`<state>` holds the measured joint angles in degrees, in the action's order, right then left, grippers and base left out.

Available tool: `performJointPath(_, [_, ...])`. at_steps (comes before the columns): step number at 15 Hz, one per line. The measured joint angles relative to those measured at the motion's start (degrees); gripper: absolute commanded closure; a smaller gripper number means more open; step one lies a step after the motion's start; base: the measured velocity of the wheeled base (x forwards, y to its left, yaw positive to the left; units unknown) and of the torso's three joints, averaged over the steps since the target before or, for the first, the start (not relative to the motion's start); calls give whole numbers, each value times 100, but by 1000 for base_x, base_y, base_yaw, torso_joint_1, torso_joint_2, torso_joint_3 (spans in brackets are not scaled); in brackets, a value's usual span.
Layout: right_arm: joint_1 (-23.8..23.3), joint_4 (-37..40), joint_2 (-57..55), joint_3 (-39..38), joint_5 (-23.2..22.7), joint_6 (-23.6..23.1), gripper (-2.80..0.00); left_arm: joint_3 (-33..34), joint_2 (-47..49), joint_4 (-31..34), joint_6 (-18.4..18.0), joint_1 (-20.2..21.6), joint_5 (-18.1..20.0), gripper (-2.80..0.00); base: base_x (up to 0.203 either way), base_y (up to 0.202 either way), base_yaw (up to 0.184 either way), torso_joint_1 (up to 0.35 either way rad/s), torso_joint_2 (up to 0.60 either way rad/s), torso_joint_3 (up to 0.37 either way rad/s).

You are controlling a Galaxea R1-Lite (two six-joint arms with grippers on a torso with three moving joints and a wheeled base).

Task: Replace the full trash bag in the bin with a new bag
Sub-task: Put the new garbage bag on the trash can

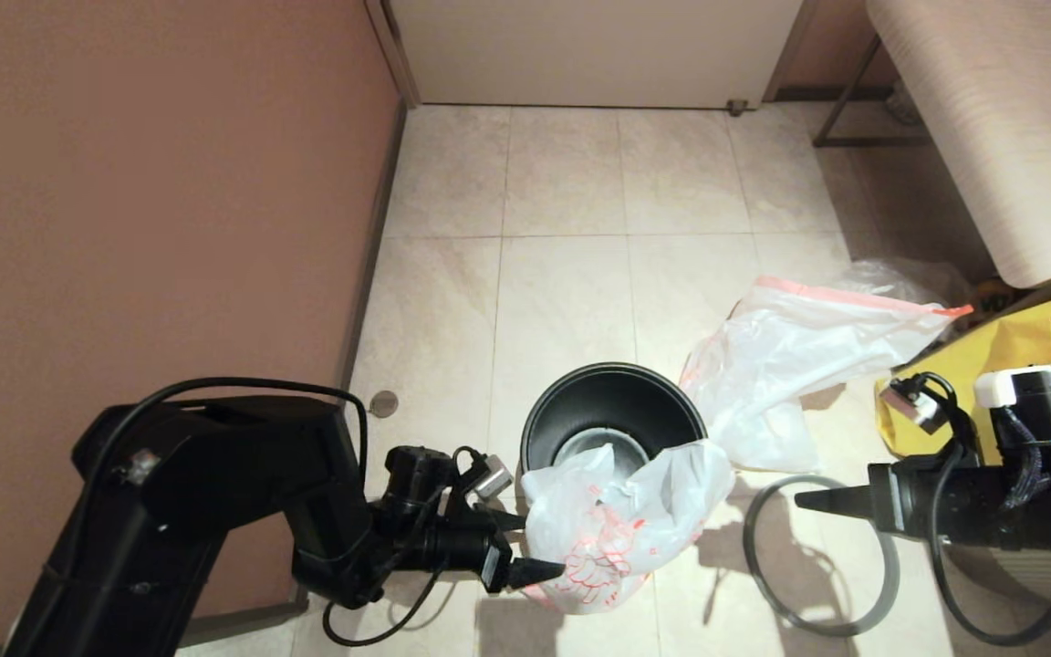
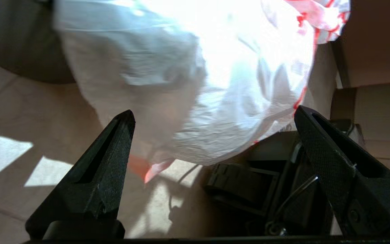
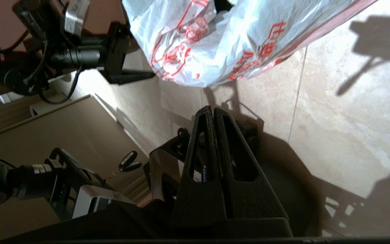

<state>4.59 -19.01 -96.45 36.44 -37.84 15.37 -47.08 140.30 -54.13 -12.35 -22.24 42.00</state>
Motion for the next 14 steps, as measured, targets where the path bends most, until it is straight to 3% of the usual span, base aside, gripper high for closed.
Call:
performJointPath(4, [-71,-305,-182,-105,-11,0,0,-26,7,-12,2,-79,1,-280,0,0,0,0,0,0])
performJointPath(5, [-76,-311,-205,-119,-11,-1,0,-33,9,-22,1,-85,1,0,0,0,0,0,0,0])
performJointPath(14, [-161,-314,-315,-129,-20,0,0,161,-39,-86,-21,-54,132,0,0,0,0,0,0,0])
